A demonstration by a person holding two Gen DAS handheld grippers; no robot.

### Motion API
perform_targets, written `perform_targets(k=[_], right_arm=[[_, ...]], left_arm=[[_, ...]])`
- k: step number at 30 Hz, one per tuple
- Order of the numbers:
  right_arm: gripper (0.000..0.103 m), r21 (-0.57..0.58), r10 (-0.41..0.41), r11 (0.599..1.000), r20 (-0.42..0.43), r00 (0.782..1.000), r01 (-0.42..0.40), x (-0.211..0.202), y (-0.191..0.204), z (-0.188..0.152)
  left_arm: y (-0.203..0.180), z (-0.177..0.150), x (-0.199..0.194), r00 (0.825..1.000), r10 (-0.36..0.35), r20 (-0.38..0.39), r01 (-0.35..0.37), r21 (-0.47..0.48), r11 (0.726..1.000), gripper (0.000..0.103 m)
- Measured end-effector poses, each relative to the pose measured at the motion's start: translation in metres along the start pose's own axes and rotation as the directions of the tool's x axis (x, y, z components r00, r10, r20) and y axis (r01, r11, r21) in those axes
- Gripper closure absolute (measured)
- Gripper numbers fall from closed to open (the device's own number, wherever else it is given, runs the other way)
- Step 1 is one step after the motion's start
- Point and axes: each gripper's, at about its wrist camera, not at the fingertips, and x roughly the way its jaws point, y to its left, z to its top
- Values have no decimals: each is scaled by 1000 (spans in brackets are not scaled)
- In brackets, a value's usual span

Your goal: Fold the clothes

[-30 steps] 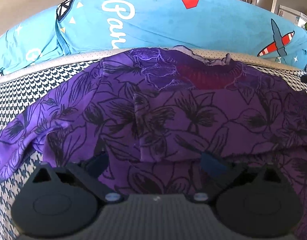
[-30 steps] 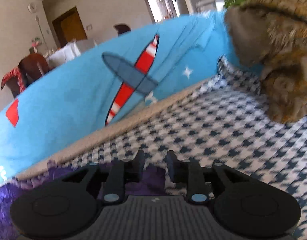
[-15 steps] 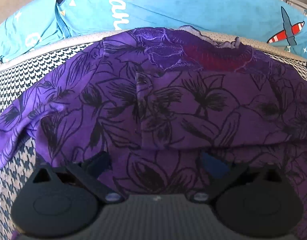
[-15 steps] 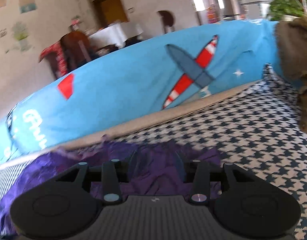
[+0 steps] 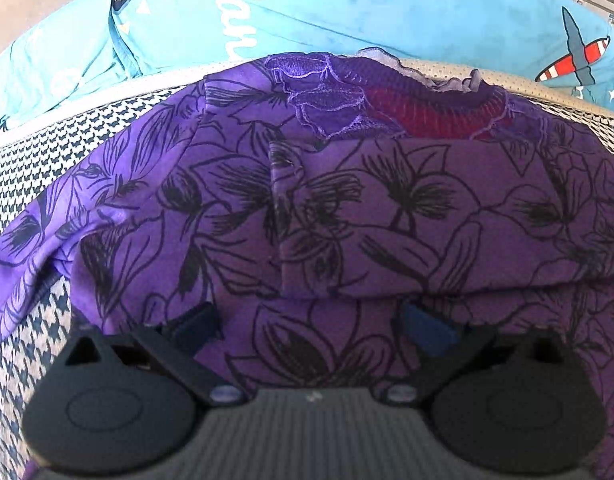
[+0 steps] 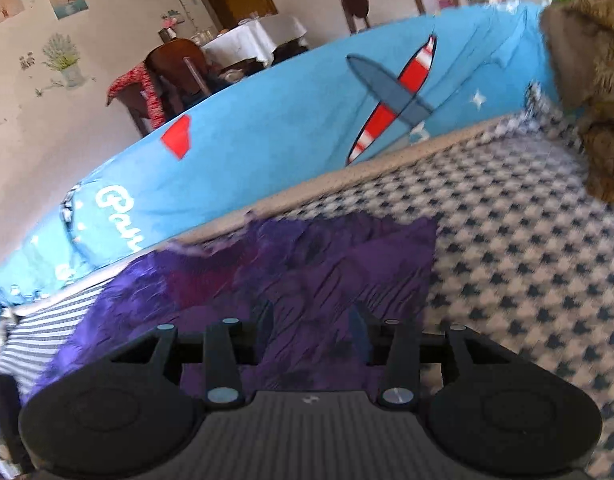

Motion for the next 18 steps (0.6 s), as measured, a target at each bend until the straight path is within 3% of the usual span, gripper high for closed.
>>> perform_targets(k=[3,7,9,18], right_arm=[[61,31,12,999,-35,999,-11,5,0,-9],[66,-2,-79,997,-96,992,79,23,-5,-19],[72,8,-96,995,-101,990,97,27,-9,-22],[69,-11,-190,982,-79,979,190,25,7,-28]], left_arm=[[-1,-1,0,1000,3,5,-3,2,1000,0],[-1,0,0,1000,-2,1,2,1,1000,0],[-1,0,0,1000,-1,0,1,2,1000,0],[0,0,1,1000,-10,0,10,3,1000,0]])
